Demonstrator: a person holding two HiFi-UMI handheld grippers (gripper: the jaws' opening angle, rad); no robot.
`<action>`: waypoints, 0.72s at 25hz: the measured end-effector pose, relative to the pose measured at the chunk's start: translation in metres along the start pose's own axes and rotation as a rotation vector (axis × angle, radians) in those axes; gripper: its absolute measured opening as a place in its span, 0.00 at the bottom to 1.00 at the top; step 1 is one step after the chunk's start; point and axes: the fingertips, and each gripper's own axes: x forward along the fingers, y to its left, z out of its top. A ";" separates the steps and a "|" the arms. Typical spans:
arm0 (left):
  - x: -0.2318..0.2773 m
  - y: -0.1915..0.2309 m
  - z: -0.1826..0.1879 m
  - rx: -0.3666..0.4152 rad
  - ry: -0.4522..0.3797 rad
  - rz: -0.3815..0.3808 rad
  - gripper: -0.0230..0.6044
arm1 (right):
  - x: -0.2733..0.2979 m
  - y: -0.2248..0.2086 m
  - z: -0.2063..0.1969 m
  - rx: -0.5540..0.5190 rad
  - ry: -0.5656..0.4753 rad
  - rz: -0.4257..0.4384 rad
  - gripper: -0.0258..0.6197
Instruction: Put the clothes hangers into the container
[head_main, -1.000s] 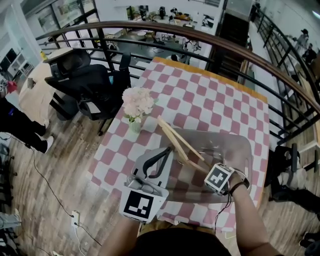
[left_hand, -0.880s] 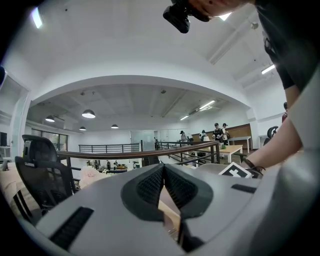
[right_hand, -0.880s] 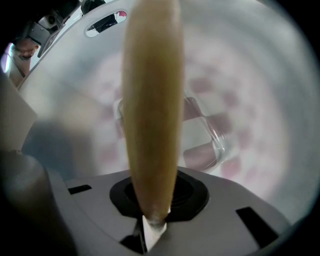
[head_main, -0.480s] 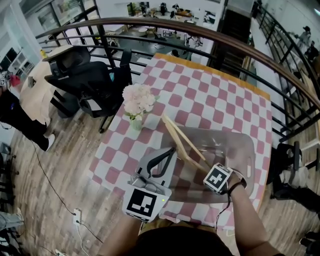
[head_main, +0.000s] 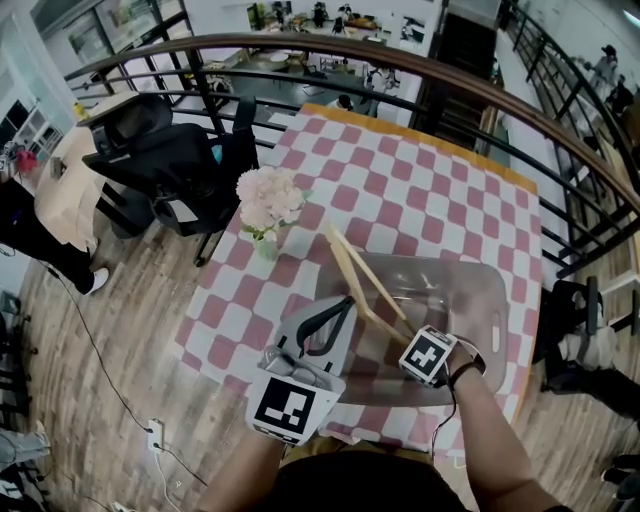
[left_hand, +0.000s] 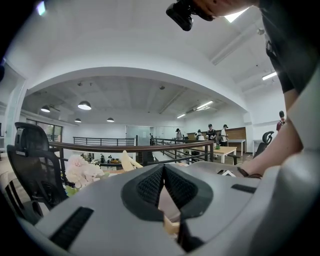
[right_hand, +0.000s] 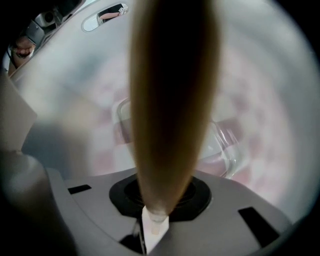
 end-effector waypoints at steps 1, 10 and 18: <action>0.001 -0.001 0.000 -0.004 0.000 -0.002 0.05 | 0.001 0.000 0.001 -0.003 -0.003 -0.006 0.13; 0.008 -0.004 -0.001 -0.015 0.002 -0.021 0.05 | 0.015 0.010 0.010 -0.033 -0.044 0.028 0.13; 0.013 -0.007 -0.004 -0.018 0.023 -0.032 0.05 | 0.026 0.019 -0.009 -0.086 0.059 0.054 0.26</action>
